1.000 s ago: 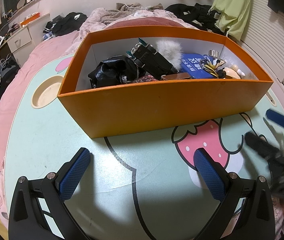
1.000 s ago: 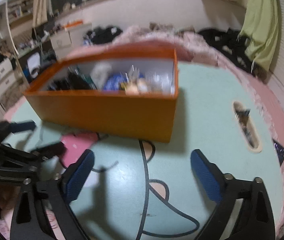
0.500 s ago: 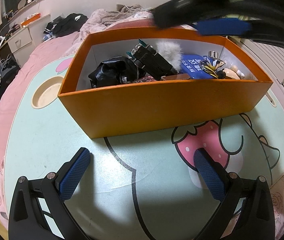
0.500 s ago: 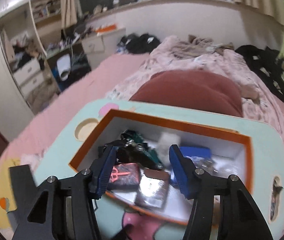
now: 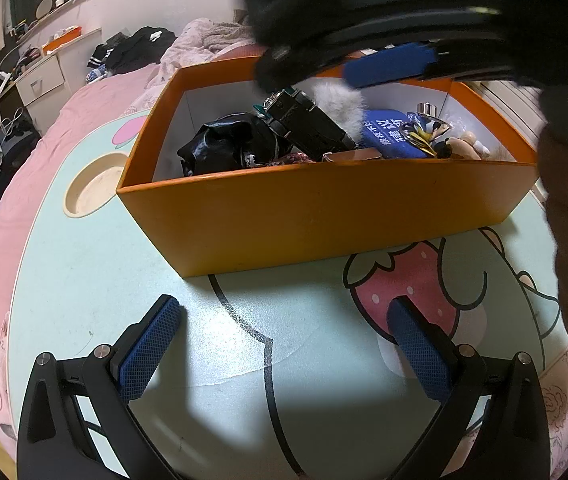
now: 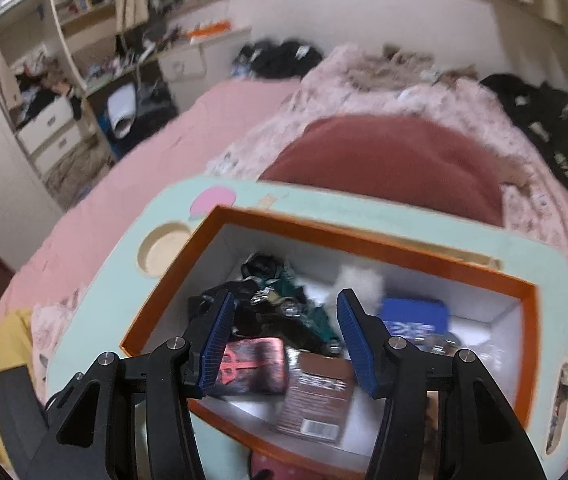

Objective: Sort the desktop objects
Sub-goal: 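Reach into the orange box with the right gripper, grasp the dark toy car, place it on the table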

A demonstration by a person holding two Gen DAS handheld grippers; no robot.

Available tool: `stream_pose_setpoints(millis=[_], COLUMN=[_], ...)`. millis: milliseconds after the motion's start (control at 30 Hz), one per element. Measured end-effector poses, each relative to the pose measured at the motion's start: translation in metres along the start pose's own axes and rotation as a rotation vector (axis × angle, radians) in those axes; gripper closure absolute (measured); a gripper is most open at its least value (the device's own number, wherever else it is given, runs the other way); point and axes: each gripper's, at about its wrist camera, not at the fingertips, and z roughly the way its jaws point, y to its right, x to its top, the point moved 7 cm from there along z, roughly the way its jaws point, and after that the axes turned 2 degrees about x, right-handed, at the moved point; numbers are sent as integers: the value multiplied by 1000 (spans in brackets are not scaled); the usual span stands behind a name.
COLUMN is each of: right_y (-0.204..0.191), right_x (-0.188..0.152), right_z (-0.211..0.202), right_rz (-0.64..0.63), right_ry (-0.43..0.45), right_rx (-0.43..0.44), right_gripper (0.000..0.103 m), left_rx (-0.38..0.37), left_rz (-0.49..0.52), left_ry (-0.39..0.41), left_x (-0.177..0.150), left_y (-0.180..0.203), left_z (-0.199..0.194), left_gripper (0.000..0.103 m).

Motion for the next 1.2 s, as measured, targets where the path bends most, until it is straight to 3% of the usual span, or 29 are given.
stream_pose_setpoints(millis=[33,100,300,667,767,900,1100,1200], right_y=[-1,5,24,32,25,29,44,46], right_x=[-1,3,3,12,-5,-54,-112,-116], right_z=[12,19,12,-76,-121,-146,-102,-81], right_rz=[-5,0,106,212,198,206,241,244], right_ry=[-49,-44,-28,197,262,223,98,124], right_rx=[5,-16,72,220,244,216,144,145], right_gripper=[56,67,72,75,75,75,75,75], left_rx=[0,1,6,6,6,6,7,6], left_rz=[0,-2,-4,-5,-5,-6,-6,-7], left_ry=[0,-1,1,2,2,3,2,3], left_x=[0,-1,1,1,1,0,0,-1], left_y=[0,0,0,0,0,-1,-1,-1], left_z=[0,0,0,0,1,1,1,1], left_gripper=[0,0,0,0,0,0,0,0])
